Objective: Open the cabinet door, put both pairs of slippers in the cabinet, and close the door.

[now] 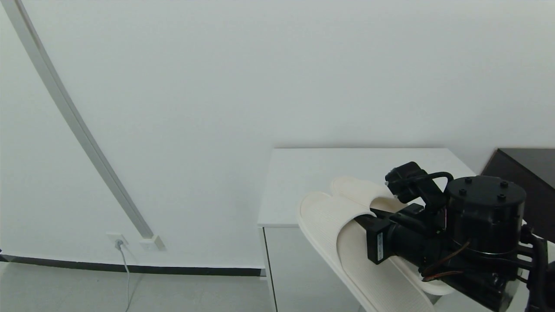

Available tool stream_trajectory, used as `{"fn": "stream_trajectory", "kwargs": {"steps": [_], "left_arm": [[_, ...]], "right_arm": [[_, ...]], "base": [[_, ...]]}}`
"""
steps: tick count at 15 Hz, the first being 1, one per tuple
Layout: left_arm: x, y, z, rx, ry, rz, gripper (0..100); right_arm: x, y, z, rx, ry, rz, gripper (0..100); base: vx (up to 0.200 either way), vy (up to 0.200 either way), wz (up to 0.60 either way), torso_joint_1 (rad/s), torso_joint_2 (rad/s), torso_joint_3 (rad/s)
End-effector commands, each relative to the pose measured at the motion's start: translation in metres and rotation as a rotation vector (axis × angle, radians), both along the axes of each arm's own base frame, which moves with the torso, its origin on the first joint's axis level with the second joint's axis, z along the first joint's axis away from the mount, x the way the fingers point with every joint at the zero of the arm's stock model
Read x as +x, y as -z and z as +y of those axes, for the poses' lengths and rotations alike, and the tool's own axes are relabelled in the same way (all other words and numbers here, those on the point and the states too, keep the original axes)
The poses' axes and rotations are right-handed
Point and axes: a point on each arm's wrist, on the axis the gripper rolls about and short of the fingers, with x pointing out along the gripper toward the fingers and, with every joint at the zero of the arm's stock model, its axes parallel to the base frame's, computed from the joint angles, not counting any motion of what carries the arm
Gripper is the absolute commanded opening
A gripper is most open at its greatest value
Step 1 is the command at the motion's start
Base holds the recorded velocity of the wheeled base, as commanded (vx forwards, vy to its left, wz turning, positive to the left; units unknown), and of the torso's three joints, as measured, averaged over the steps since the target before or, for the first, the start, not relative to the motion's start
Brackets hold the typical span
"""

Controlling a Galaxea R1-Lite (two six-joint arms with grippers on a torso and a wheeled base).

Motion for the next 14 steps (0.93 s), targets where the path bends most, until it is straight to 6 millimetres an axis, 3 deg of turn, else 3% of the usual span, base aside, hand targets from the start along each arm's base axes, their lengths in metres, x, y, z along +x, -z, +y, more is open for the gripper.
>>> {"fn": "stream_trajectory", "kwargs": {"steps": [1,6,14], "left_arm": [[0.0001,0.0000,0.0000,0.000,0.000,0.001,0],[0.0001,0.0000,0.0000,0.000,0.000,0.001,0],[0.0001,0.0000,0.0000,-0.002,0.000,0.001,0]], "right_arm": [[0.0005,0.0015,0.0006,-0.003,0.000,0.004,0],[0.0001,0.0026,0.0001,-0.006,0.000,0.007,0],[0.0003,0.0030,0.0003,-0.009,0.000,0.008,0]], "base": [[-0.200,0.000,0.00,-0.007,0.00,0.007],[-0.200,0.000,0.00,0.000,0.00,0.003],[0.000,0.000,0.00,0.000,0.00,0.000]]}}
